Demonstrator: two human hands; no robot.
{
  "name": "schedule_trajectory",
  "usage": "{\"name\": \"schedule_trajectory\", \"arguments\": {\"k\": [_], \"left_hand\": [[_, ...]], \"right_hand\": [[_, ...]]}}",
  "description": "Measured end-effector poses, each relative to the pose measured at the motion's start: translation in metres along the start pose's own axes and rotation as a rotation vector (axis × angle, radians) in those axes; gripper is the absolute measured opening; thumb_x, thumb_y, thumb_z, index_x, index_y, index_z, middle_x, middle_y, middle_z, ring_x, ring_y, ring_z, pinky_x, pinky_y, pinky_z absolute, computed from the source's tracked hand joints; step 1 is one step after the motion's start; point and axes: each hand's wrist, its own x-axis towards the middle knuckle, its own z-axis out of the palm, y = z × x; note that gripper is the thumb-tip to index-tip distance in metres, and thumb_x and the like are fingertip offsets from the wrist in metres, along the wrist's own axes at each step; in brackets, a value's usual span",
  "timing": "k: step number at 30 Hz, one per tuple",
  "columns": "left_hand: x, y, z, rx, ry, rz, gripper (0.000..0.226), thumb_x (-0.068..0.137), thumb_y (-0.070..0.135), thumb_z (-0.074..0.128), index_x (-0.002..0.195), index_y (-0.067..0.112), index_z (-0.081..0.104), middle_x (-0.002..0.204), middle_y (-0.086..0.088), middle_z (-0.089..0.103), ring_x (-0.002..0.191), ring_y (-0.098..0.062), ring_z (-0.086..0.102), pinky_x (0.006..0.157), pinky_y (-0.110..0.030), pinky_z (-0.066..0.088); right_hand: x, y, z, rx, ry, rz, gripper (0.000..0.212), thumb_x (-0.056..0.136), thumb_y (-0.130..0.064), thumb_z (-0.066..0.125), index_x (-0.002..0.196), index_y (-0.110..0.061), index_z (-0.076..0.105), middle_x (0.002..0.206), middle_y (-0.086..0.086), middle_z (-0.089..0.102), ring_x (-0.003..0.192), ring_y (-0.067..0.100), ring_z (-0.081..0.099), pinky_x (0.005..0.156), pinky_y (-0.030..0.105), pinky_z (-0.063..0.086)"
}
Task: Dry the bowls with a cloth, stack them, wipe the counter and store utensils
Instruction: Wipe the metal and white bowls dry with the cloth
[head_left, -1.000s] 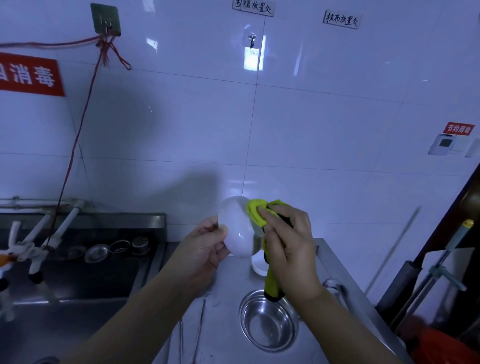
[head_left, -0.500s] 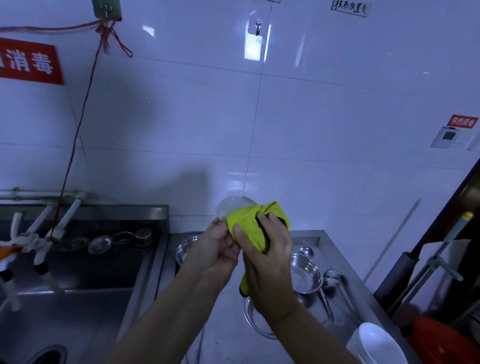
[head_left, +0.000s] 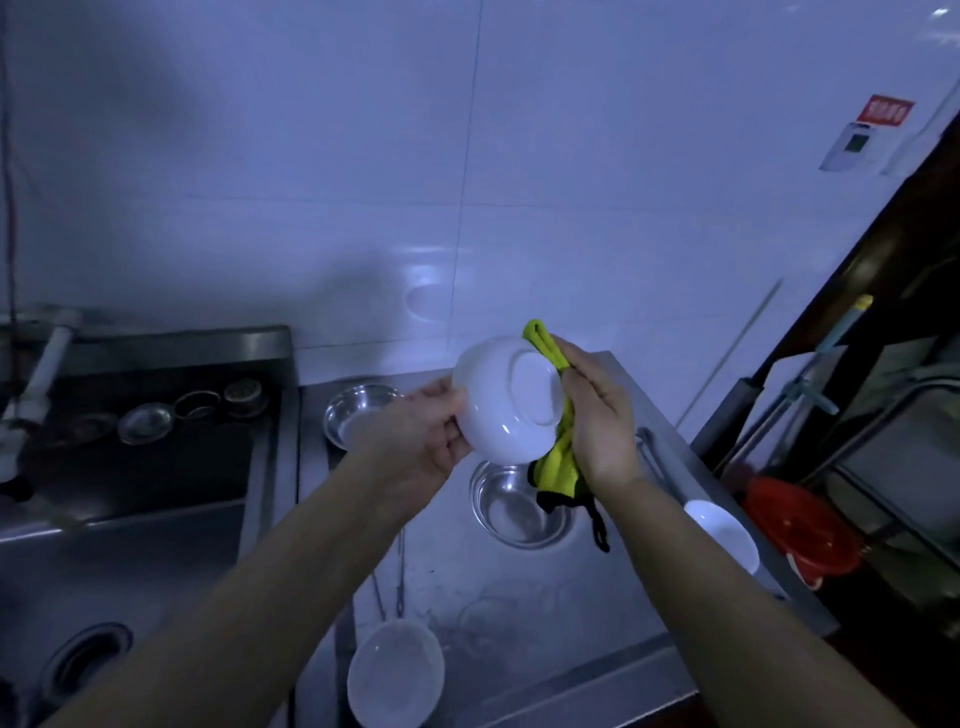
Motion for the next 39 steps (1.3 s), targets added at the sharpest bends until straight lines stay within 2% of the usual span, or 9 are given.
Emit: {"name": "schedule_trajectory", "arguments": {"k": [4,8,11,14,19,24,28,33,39], "left_hand": [[0.011,-0.017,0.001,0.342,-0.074,0.012,0.024,0.089,-0.005,0.047,0.088,0.009,0.066,0.082,-0.005,0.07,0.075,-0.016,0.064,0.067,-0.025,0.054],[0.021,-0.043,-0.012,0.708,-0.103,0.021,0.017,0.078,0.003,0.06,0.091,0.011,0.069,0.088,-0.01,0.062,0.08,-0.017,0.053,0.074,-0.028,0.043],[0.042,-0.061,-0.042,1.011,-0.047,0.068,0.014,0.083,-0.002,0.058,0.09,0.005,0.068,0.085,-0.012,0.063,0.078,-0.017,0.053,0.071,-0.028,0.042],[0.057,-0.085,-0.078,1.314,0.047,0.066,0.015,0.083,0.0,0.059,0.093,0.005,0.07,0.086,-0.017,0.067,0.077,-0.022,0.058,0.072,-0.03,0.044],[0.065,-0.146,-0.113,1.72,0.1,0.028,0.022,0.084,0.01,0.057,0.103,0.013,0.069,0.105,-0.01,0.07,0.098,-0.029,0.062,0.079,-0.027,0.041],[0.064,-0.2,-0.125,1.833,0.043,0.036,0.027,0.083,0.023,0.055,0.104,0.018,0.071,0.105,-0.01,0.071,0.1,-0.031,0.064,0.085,-0.032,0.045],[0.071,-0.227,-0.135,2.129,-0.152,-0.147,0.038,0.09,0.024,0.049,0.127,0.026,0.055,0.123,-0.006,0.062,0.113,-0.026,0.057,0.091,-0.033,0.042],[0.076,-0.239,-0.134,2.331,-0.321,-0.324,0.041,0.088,0.022,0.05,0.128,0.025,0.05,0.121,-0.006,0.059,0.111,-0.026,0.056,0.09,-0.038,0.044],[0.072,-0.244,-0.134,2.366,-0.361,-0.325,0.035,0.091,0.024,0.046,0.126,0.024,0.05,0.123,-0.005,0.058,0.112,-0.024,0.055,0.09,-0.036,0.045]], "right_hand": [[0.006,-0.001,-0.021,-0.322,-0.079,-0.17,0.046,0.089,-0.004,0.04,0.103,-0.034,0.072,0.111,-0.012,0.066,0.112,0.011,0.058,0.098,0.025,0.044],[0.002,0.017,-0.043,-0.679,-0.128,-0.362,0.04,0.087,0.003,0.043,0.113,-0.014,0.068,0.112,0.0,0.061,0.109,0.024,0.056,0.095,0.037,0.046],[-0.007,0.037,-0.065,-0.619,-0.043,-0.308,0.041,0.089,0.001,0.043,0.111,-0.024,0.067,0.11,-0.004,0.06,0.109,0.017,0.056,0.097,0.028,0.044],[-0.012,0.065,-0.092,-0.569,0.033,-0.173,0.033,0.092,0.002,0.045,0.11,-0.011,0.07,0.108,0.004,0.063,0.104,0.005,0.055,0.095,0.024,0.043],[-0.016,0.107,-0.117,-0.485,0.019,-0.05,0.032,0.09,-0.004,0.05,0.106,-0.023,0.07,0.104,-0.005,0.067,0.103,0.007,0.06,0.095,0.024,0.045],[-0.017,0.144,-0.135,-0.411,-0.036,0.122,0.028,0.089,-0.017,0.049,0.099,-0.036,0.066,0.101,-0.003,0.066,0.099,0.011,0.061,0.089,0.016,0.045],[-0.016,0.169,-0.154,-0.414,-0.109,0.229,0.033,0.095,0.004,0.045,0.109,-0.014,0.068,0.11,0.01,0.065,0.107,0.022,0.061,0.097,0.04,0.047],[-0.014,0.178,-0.161,-0.483,-0.112,0.19,0.035,0.093,0.005,0.048,0.105,-0.022,0.067,0.103,0.001,0.067,0.099,0.003,0.059,0.087,0.011,0.042],[-0.01,0.18,-0.153,-0.456,-0.167,0.193,0.036,0.093,0.002,0.049,0.104,-0.027,0.067,0.099,-0.007,0.065,0.096,-0.002,0.058,0.083,0.008,0.04]]}}
